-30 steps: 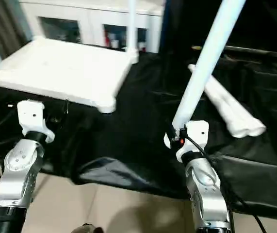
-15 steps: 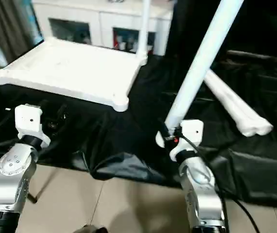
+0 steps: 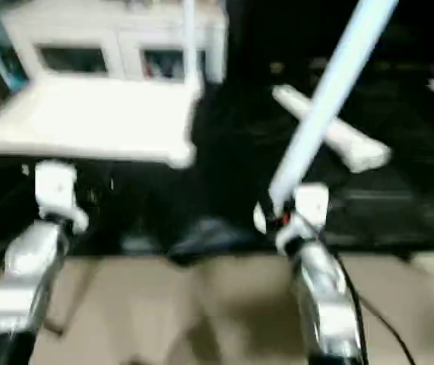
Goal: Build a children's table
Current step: Move to table
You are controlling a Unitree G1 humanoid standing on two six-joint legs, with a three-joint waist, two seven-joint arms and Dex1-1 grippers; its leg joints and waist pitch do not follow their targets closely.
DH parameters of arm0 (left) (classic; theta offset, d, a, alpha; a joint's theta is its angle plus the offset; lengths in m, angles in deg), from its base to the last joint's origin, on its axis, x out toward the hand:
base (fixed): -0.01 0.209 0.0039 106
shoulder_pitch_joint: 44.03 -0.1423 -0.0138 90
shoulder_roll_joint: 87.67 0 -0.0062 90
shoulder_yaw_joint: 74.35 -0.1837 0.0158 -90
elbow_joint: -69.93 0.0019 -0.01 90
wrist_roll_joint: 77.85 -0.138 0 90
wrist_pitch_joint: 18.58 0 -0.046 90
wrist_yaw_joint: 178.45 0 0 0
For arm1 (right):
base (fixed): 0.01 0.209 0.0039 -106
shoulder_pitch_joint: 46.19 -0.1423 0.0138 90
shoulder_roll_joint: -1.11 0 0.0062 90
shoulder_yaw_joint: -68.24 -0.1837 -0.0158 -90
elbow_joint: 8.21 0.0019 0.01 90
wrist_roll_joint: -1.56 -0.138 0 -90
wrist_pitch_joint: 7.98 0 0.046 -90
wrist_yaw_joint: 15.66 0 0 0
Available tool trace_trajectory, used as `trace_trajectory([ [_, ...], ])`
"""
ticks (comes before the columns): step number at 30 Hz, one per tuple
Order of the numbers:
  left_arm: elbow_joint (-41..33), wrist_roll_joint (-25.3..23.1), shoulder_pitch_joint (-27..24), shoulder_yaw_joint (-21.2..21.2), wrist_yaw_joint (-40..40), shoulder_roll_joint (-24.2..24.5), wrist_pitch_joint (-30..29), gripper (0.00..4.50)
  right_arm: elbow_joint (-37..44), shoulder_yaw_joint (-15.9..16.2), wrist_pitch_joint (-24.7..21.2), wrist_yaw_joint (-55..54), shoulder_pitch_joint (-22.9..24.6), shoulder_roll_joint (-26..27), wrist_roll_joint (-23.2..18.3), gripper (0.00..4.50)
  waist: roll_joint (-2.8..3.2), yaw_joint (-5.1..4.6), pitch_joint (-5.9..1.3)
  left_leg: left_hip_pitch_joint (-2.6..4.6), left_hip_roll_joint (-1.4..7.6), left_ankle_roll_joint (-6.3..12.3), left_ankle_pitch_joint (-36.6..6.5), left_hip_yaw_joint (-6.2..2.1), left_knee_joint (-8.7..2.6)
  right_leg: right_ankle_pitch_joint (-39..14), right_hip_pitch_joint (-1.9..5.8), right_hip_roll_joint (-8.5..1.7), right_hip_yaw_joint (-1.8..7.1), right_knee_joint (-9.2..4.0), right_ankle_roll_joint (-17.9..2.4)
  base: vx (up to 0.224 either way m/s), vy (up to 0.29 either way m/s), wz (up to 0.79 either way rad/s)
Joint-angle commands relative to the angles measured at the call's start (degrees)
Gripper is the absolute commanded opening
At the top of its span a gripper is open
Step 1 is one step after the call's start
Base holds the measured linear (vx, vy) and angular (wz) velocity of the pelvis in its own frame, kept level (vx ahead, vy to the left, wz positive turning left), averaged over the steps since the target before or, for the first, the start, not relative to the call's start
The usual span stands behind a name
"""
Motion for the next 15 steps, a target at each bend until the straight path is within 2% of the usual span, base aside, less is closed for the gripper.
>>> trace_trajectory([
  [1, -0.05, -0.88, -0.13, 0.31, 0.53, 1.13, -1.14, 2.97, 0.74, 0.89, -0.63, 0.09, -0.73, 1.04, -0.11, 1.88, 1.61, 0.51, -2.43, 3.01, 0.15, 14.92, 2.16, 0.57, -7.95, -12.72, 0.17, 4.06, -0.05, -3.34, -15.35, -0.027, 0.307, 0.06],
  [2, -0.06, -0.91, -0.13, 0.3, 0.55, 1.13, -1.17, 2.97, 0.75, 0.89, -0.63, 0.1, -0.73, 1.05, -0.11, 1.88, 2.49, -1.7, -2.5, 6.14, 2.33, 19.59, -2.62, -0.04, -8.97, -11.1, -3.3, 7.59, -0.57, 3.77, -11.83, -0.018, 0.32, 0.15],
  [3, -0.35, -1.7, -0.2, 0.15, 1.18, 1.16, -1.58, 2.97, 0.86, 0.93, -0.68, 0.1, -0.76, 1.05, -0.11, 1.88, 2.4, -1.42, -2.69, 5.8, 3.34, 20.02, -1.99, -1.15, -9.07, -8.55, -3.08, 7.03, -0.31, 4.47, -10.29, -0.028, 0.285, 0.09],
  [4, -0.43, -2.21, -0.19, 0.13, 1.74, 0.97, -1.93, 2.97, 0.91, 0.97, -0.77, 0.04, -0.92, 0.95, -0.21, 1.88, 2.4, 0.06, -2.15, 4.62, 5.41, 16.46, 0.22, -1.39, -9.4, -4.53, -3.71, 6.07, 0.88, 3.82, -8.79, -0.028, 0.285, 0.09],
  [5, -0.43, -2.25, -0.21, 0.09, 1.9, 0.79, -2.04, 2.97, 0.9, 0.93, -0.8, 0.05, -1.03, 0.84, -0.27, 1.88, 1.66, 0.82, -2.31, 4.18, 7.27, 9.1, -0.63, -2.4, -9.86, -1.3, -2.92, 4.69, 2.43, 2.43, -9.15, -0.045, 0.227, 0.06],
  [6, -0.45, -1.77, -0.25, 0.11, 1.97, 0.42, -2.36, 2.97, 0.81, 0.84, -0.83, 0.06, -1.16, 0.66, -0.44, 1.88, 0.94, 1.13, -2.46, 4.94, 9.57, 2.18, -4.73, -4.18, -10.63, 0.24, -2.97, 2.96, 4.12, 1.95, -9.88, -0.058, 0.18, 0.11],
  [7, -0.53, -1.14, -0.24, 0.27, 1.92, 0.1, -2.68, 2.97, 0.78, 0.8, -0.89, 0.03, -1.24, 0.54, -0.57, 1.88, 1.31, 1.26, -2.2, 4.6, 10.83, -0.91, -11.42, -4.6, -12.39, -3.6, -3.42, 4.48, 3.3, 3.53, -8.06, -0.058, 0.18, 0.11],
  [8, -0.54, -1.07, -0.24, 0.29, 1.92, 0.07, -2.71, 2.97, 0.78, 0.8, -0.9, 0.03, -1.25, 0.53, -0.58, 1.88, 1.43, 1.32, -2.34, 4.62, 11.3, -1.01, -15.29, -4.3, -13.22, -5.17, -3.77, 5.01, 2.89, 4.74, -6.48, -0.082, 0.13, 0.2],
  [9, -0.88, -1.06, -0.43, 0.08, 2.41, -0.33, -3.34, 2.97, 0.79, 0.57, -1.06, 0.19, -1.29, 0.4, -0.65, 1.88, 1.56, 1.5, -2.41, 4.24, 11.27, -1.5, -19.13, -4.03, -14.18, -5.88, -3.89, 5.62, 2.5, 5.86, -5.14, -0.093, 0.06, 0.22],
  [10, -1.11, -1.12, -0.61, -0.18, 2.57, -0.54, -3.55, 2.97, 0.78, 0.4, -1.18, 0.32, -1.31, 0.34, -0.68, 1.88, 1.71, 1.86, -2.24, 3.08, 9.68, -1.13, -26.06, -2.23, -14.91, -5.19, -3.5, 5.91, 2.11, 6.5, -3.58, -0.093, 0.06, 0.22],
  [11, -1.11, -1.12, -0.61, -0.18, 2.57, -0.54, -3.55, 2.97, 0.78, 0.4, -1.18, 0.32, -1.31, 0.34, -0.68, 1.88, 1.7, 1.98, -2.1, 2.6, 8.74, -0.45, -28.96, -1.49, -14.99, -4.46, -3.1, 5.85, 2.27, 6.15, -3.35, -0.083, -0.018, 0.17],
  [12, -1.44, -1.28, -0.88, -0.51, 2.8, -0.9, -3.33, 2.97, 0.65, 0.4, -1.32, 0.49, -1.43, 0.07, -0.85, 1.88, 0.39, 2.29, -2.11, 2.44, 5.47, 0.65, -33.78, 0.32, -14.3, -3.06, -2.25, 3.99, 3.67, 1.95, -4.47, -0.075, -0.072, 0.1],
  [13, -1.63, -1.42, -0.99, -0.58, 2.96, -1.12, -3.31, 2.97, 0.54, 0.53, -1.46, 0.65, -1.55, -0.15, -0.92, 1.88, -2.55, 2.77, -2.24, 1.95, 1.89, 0.9, -29.82, 2.11, -9.19, -11.79, -2.77, -1.02, 7.22, -4.02, -5.41, -0.075, -0.072, 0.1],
  [14, -1.76, -1.5, -1.07, -0.64, 2.95, -1.23, -3.21, 2.97, 0.5, 0.62, -1.54, 0.74, -1.63, -0.28, -0.88, 1.88, -3.77, 3.4, -2.26, 1.18, 0.35, 2.12, -20.19, 3.27, -4.87, -20.83, -1.68, -5.64, 8.34, -7.11, -4.83, -0.047, -0.106, -0.07],
  [15, -1.76, -1.5, -1.07, -0.64, 2.95, -1.23, -3.21, 2.97, 0.5, 0.62, -1.54, 0.74, -1.63, -0.28, -0.88, 1.88, -3.87, 4.96, -1.9, 1.1, 0.47, 3.39, -9.73, 3.09, -2.51, -28.02, -1.78, -7.35, 9.53, -8.79, -2.24, -0.029, -0.087, -0.31],
])
